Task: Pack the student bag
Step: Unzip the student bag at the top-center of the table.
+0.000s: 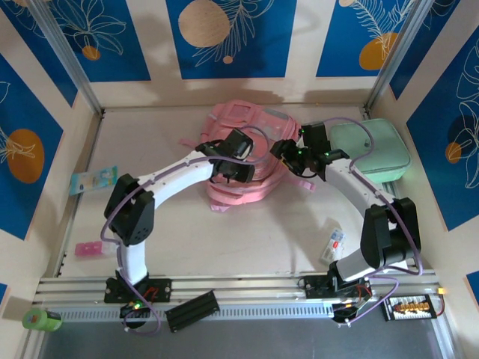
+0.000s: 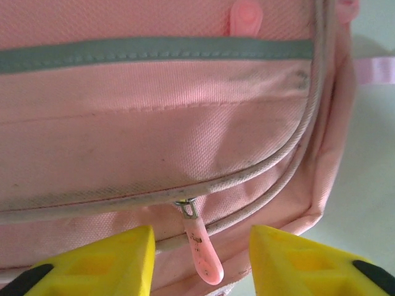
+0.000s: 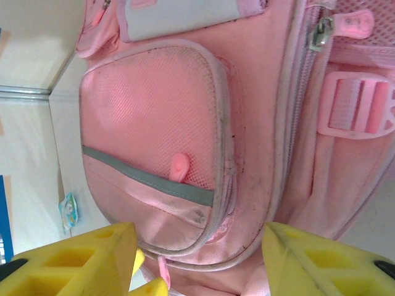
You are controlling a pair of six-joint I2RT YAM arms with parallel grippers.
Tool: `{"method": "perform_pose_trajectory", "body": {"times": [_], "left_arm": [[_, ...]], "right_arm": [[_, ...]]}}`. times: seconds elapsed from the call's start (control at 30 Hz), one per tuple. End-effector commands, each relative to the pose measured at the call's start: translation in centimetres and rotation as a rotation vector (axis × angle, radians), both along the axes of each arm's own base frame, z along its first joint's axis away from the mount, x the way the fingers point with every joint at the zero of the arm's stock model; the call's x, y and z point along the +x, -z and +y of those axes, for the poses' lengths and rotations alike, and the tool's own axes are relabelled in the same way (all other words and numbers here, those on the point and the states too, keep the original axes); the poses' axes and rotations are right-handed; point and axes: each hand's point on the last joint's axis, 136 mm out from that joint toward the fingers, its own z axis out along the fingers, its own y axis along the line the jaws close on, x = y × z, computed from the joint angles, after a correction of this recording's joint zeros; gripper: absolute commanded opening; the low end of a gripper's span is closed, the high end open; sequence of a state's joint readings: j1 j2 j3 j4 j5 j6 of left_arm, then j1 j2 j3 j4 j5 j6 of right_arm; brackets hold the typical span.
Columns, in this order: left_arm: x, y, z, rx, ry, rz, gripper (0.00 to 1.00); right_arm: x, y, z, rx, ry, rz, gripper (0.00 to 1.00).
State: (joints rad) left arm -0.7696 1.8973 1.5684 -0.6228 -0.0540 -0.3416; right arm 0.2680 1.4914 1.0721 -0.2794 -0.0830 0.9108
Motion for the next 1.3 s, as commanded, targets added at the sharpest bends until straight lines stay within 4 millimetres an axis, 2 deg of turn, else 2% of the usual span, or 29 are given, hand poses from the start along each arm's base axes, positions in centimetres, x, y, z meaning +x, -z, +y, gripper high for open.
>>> {"method": "perform_pose_trajectory", "body": {"times": [0.0,0.33,0.47,0.57,0.73,0.8,0.9,1.27], "left_arm": [[-0.2,0.3,0.5,0.090,0.010,-0.007,0.40],[0.6,1.9,1.2,0.173,-0.030,-0.015,0.30],[0.7,1.8,0.9,0.158,-0.026,-0.014,0.20],[0.6,1.7,0.6,0.145,-0.019,-0.008,0.18],[-0.6,3.0,-0.2,0.096,-0.002,0.063,0.18],[-0.6,3.1,0.2,0.113,-0.013,0.056,0.11],[-0.3,2.4,0.5,0.116,-0.020,0.030,0.00],[-0.4,-1.3,0.7,0.025,-0.017,-0.032,0.00]], "right_arm": [[-0.5,-0.3,-0.7,-0.003,0.038,0.008,0.56],[-0.8,0.5,-0.2,0.020,0.037,0.038,0.56],[-0.9,0.6,0.0,0.030,0.036,0.044,0.56],[-0.9,0.8,0.2,0.032,0.036,0.048,0.56],[-1.1,1.0,0.3,0.040,0.045,0.055,0.56],[-1.1,1.1,0.5,0.051,0.046,0.056,0.56],[-1.3,1.4,1.2,0.072,0.043,0.066,0.56],[-0.9,3.4,4.6,0.142,0.032,0.134,0.50]]}}
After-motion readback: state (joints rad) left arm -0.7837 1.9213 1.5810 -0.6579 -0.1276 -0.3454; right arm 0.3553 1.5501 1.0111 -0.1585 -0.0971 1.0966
